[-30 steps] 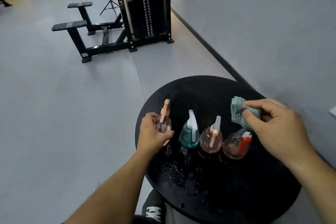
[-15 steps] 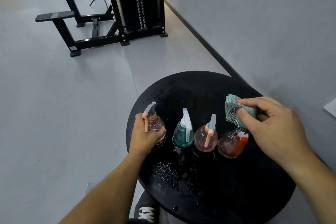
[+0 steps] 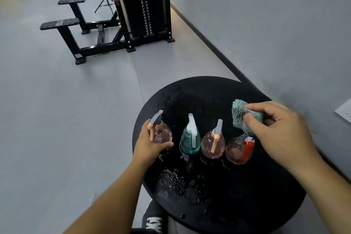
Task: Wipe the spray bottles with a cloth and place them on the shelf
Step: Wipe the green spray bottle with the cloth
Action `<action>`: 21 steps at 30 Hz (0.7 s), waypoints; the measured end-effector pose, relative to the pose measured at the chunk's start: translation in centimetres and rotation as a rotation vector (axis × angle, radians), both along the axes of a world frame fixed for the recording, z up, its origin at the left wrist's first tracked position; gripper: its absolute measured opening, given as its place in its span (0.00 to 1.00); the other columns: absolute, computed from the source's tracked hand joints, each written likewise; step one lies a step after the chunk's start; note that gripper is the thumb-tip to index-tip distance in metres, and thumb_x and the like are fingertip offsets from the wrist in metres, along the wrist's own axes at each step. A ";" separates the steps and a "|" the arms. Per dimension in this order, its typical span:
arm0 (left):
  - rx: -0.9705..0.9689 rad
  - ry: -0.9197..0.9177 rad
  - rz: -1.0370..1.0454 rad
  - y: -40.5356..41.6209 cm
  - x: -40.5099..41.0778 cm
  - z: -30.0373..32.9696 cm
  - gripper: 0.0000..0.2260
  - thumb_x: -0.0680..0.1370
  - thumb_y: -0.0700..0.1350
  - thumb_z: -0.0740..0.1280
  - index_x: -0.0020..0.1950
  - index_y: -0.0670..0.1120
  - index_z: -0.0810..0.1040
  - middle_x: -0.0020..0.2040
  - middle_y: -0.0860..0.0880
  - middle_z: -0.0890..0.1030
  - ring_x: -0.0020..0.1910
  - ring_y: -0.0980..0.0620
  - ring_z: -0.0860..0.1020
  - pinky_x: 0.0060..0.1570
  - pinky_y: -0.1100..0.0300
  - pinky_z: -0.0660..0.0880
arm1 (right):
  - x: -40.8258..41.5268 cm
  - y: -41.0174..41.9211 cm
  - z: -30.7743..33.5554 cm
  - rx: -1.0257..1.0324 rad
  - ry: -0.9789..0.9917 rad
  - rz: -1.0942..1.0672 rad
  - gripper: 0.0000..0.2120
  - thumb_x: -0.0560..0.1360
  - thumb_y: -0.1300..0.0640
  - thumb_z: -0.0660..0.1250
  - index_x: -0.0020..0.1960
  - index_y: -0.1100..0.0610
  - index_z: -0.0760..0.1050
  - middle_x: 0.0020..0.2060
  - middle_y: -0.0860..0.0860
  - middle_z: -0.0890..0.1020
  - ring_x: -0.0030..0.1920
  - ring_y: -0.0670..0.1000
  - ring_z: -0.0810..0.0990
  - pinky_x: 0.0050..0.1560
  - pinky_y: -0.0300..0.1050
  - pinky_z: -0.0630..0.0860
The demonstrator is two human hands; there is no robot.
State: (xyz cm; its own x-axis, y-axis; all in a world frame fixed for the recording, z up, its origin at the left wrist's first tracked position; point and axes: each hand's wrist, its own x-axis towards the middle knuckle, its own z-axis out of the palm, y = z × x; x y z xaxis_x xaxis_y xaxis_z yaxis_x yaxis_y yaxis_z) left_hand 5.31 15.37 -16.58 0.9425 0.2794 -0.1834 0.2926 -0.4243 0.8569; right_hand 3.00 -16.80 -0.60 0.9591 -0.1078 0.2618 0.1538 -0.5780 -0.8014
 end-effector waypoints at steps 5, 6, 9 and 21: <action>0.029 -0.008 -0.047 0.6 -1.3 2.1 0.57 0.58 0.53 0.89 0.81 0.61 0.60 0.74 0.55 0.75 0.64 0.52 0.80 0.69 0.52 0.75 | -0.2 -0.5 0.1 0.000 -0.008 -0.019 0.08 0.76 0.56 0.74 0.52 0.43 0.85 0.50 0.37 0.83 0.47 0.38 0.82 0.43 0.24 0.73; 0.044 -0.020 -0.053 0.7 -1.4 2.7 0.59 0.58 0.53 0.89 0.82 0.61 0.59 0.77 0.53 0.73 0.68 0.50 0.79 0.71 0.48 0.75 | -0.3 -0.6 0.2 0.010 -0.009 -0.022 0.08 0.76 0.56 0.74 0.52 0.43 0.85 0.49 0.38 0.83 0.48 0.38 0.81 0.43 0.23 0.73; 0.134 -0.070 -0.047 0.9 -2.1 5.5 0.57 0.61 0.50 0.89 0.83 0.54 0.61 0.77 0.56 0.70 0.73 0.53 0.72 0.75 0.51 0.69 | -0.6 -0.8 0.5 0.011 -0.017 -0.033 0.08 0.76 0.56 0.74 0.52 0.44 0.85 0.48 0.39 0.83 0.47 0.35 0.80 0.42 0.20 0.70; 0.339 -0.372 -0.098 -4.3 -2.6 10.2 0.20 0.77 0.42 0.75 0.68 0.51 0.80 0.61 0.54 0.76 0.50 0.63 0.76 0.55 0.68 0.70 | -2.6 -2.6 1.2 0.011 -0.014 -0.046 0.08 0.76 0.58 0.74 0.53 0.47 0.85 0.48 0.39 0.83 0.46 0.29 0.78 0.39 0.19 0.69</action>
